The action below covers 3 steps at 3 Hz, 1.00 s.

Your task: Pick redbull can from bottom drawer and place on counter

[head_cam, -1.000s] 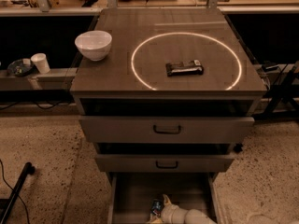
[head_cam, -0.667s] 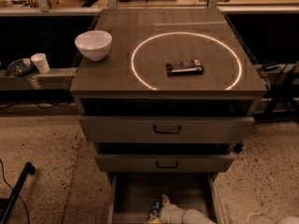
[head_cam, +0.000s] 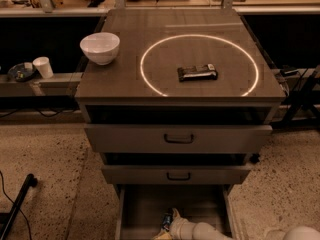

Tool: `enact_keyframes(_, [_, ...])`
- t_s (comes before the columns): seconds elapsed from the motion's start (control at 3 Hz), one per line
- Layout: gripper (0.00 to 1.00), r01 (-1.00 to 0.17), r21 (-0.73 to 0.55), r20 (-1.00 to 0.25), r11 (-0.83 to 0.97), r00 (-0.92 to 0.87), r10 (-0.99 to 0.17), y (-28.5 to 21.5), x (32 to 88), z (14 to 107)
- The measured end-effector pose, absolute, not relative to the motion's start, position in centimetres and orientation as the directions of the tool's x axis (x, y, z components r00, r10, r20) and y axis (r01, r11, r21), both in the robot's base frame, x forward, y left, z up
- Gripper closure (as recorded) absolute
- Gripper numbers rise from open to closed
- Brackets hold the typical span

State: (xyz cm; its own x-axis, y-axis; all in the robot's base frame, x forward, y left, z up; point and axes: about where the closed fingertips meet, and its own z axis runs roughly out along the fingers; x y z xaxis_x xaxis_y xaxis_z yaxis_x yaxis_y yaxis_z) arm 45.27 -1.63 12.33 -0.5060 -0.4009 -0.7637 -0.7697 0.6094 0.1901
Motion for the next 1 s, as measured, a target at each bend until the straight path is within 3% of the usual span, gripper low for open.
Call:
enact_keyframes(0.33, [0.01, -0.758, 0.207, -0.764, 0.618, -0.520, -0.382, -1.93, 45.52, 12.13])
enact_keyframes(0.67, [0.21, -0.754, 0.214, -0.761, 0.620, -0.527, -0.379, -2.02, 45.62, 12.01])
enact_keyframes(1.0, [0.21, -0.756, 0.215, -0.758, 0.618, -0.529, -0.382, -1.97, 45.62, 11.92])
